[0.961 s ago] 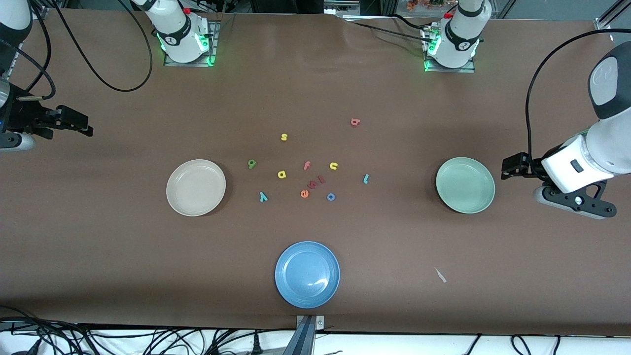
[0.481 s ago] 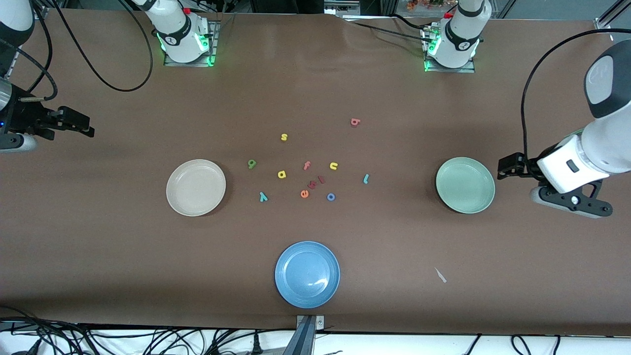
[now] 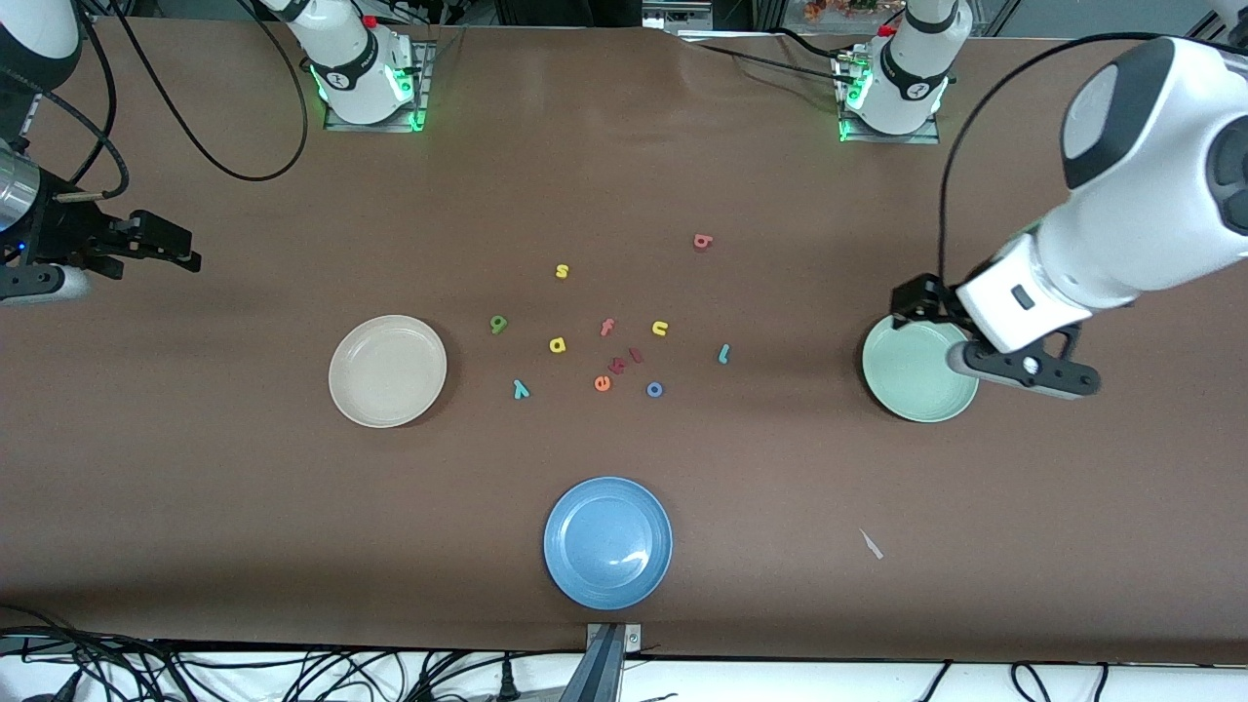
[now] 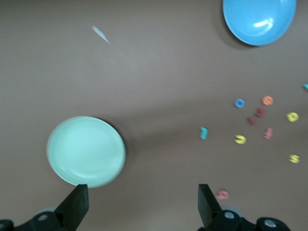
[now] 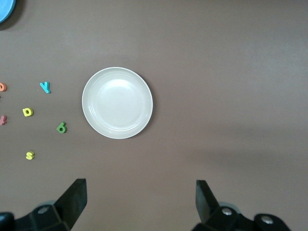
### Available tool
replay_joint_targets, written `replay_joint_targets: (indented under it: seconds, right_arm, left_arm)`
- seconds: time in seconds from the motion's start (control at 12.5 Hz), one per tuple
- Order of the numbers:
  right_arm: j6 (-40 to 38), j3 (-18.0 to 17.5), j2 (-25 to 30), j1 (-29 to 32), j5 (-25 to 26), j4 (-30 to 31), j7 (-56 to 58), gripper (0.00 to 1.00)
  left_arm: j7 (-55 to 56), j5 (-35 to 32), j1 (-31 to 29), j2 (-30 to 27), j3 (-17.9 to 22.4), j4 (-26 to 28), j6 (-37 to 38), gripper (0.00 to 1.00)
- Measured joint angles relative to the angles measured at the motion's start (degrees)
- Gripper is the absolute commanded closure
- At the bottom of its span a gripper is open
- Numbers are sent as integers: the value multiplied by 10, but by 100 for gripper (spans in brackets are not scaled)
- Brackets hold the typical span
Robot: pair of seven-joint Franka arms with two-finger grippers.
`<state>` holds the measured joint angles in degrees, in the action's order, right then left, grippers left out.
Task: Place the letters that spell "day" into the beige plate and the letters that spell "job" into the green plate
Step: 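Move the left gripper and the right gripper toward the scattered letters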
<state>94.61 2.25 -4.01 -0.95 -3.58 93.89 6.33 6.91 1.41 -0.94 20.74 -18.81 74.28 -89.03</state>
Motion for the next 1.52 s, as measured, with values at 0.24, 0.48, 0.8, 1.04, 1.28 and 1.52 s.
replay_joint_targets:
  seconds: [0.24,0.48,0.8,1.04,1.28,1.52]
  right_arm:
    - [15,-1,-5,-20,-2,0,-35,0]
    - [34,-3,-20,-50,-17,0,-86,0]
    - [80,-4,-54,-105,-26,0,-176,0]
    - [117,-5,-89,-156,-26,-1,-246,0]
    - [146,-5,-126,-200,-25,-9,-322,0]
    - [177,-5,-160,-236,-17,-13,-408,0]
  left_arm:
    - [92,6,3,1,-80,57,2,0]
    - [183,6,9,2,-166,161,-65,0]
    - [244,6,11,-5,-242,330,-228,1]
    - [258,6,11,-30,-271,457,-358,10]
    - [260,6,9,-40,-272,544,-456,10]
    - [260,6,8,-37,-271,572,-488,10]
